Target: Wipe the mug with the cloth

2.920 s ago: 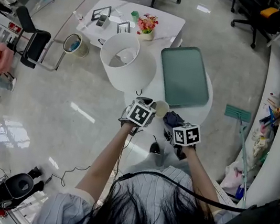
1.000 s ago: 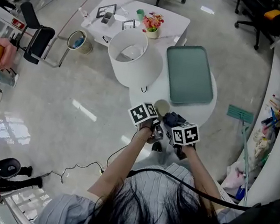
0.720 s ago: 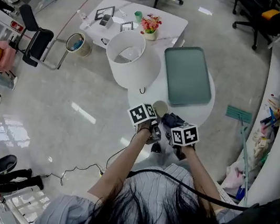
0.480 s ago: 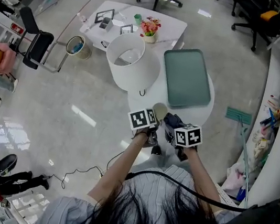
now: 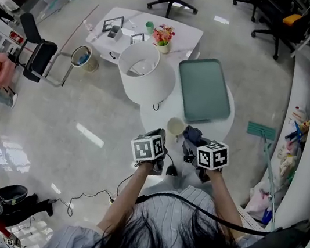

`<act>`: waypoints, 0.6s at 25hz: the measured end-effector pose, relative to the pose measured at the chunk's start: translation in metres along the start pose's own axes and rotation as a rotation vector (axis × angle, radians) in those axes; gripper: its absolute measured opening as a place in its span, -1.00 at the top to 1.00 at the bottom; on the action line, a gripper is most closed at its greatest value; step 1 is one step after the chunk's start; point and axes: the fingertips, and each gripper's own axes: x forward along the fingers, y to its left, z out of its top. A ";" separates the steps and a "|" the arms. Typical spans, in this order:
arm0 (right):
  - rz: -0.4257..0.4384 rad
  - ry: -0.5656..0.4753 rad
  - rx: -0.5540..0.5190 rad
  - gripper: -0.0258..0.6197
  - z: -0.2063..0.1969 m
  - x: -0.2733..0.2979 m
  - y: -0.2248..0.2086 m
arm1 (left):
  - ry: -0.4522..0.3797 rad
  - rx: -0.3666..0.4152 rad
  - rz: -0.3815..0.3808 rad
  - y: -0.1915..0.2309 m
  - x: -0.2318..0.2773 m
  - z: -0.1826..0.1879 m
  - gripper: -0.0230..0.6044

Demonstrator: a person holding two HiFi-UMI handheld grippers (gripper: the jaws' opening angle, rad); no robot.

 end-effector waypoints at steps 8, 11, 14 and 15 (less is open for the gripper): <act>-0.008 -0.028 -0.005 0.67 -0.003 -0.008 0.023 | -0.029 0.027 -0.117 -0.010 -0.025 -0.014 0.80; -0.005 -0.034 -0.008 0.67 -0.007 -0.008 0.037 | -0.052 0.039 -0.129 -0.005 -0.038 -0.017 0.81; -0.005 -0.039 -0.007 0.67 -0.014 -0.009 0.051 | -0.058 0.054 -0.135 0.000 -0.050 -0.023 0.81; -0.007 -0.041 -0.006 0.67 -0.017 -0.010 0.056 | -0.057 0.055 -0.145 0.000 -0.053 -0.026 0.81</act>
